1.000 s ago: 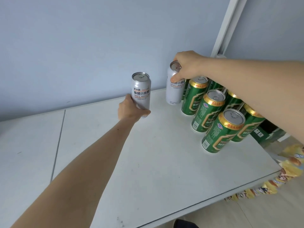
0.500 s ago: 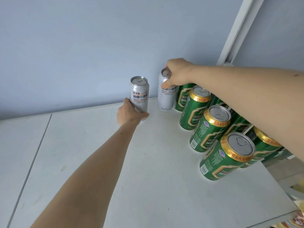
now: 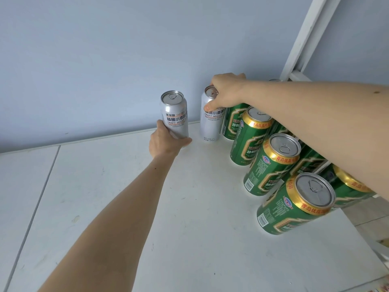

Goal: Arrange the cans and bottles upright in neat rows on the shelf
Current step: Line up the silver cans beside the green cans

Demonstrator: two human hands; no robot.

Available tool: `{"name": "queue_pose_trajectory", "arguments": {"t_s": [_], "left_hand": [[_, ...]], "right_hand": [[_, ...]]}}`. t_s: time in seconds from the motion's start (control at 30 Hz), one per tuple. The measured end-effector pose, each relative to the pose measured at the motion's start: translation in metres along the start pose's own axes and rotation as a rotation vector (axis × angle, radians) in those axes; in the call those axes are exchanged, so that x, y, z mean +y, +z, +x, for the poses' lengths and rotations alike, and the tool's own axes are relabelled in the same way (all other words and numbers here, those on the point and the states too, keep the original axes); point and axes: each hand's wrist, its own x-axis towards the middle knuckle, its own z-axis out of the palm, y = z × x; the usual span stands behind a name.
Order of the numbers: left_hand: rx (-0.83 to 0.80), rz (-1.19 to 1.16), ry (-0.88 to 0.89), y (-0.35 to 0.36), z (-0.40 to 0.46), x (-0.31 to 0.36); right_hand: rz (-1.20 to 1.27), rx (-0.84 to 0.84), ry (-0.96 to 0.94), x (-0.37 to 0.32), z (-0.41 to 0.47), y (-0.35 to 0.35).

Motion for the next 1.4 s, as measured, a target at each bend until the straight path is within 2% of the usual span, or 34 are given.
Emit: {"name": "queue_pose_trajectory", "arguments": {"t_s": [0.1,0.3,0.5,0.73,1.0,1.4], "left_hand": [[-0.058,0.06,0.02,-0.003,0.001,-0.003],[-0.148,0.347,0.073,-0.018,0.004,-0.012],[-0.148,0.49,0.094,-0.037,-0.006,-0.024],[-0.121,0.587,0.13,-0.084,-0.026,-0.047],[-0.062,0.572,0.063,-0.19,-0.079,-0.117],[0.01,0.613,-0.166,-0.408,-0.196,-0.307]], "right_hand": [[-0.01,-0.004,0.008,0.0,-0.001,0.001],[-0.108,-0.009,0.015,-0.003,-0.005,0.002],[-0.106,0.048,0.019,-0.008,-0.013,-0.009],[-0.012,0.169,-0.129,-0.049,-0.034,-0.037],[0.029,0.138,-0.26,-0.155,-0.063,-0.033],[0.099,0.067,-0.5,-0.415,-0.139,0.007]]}}
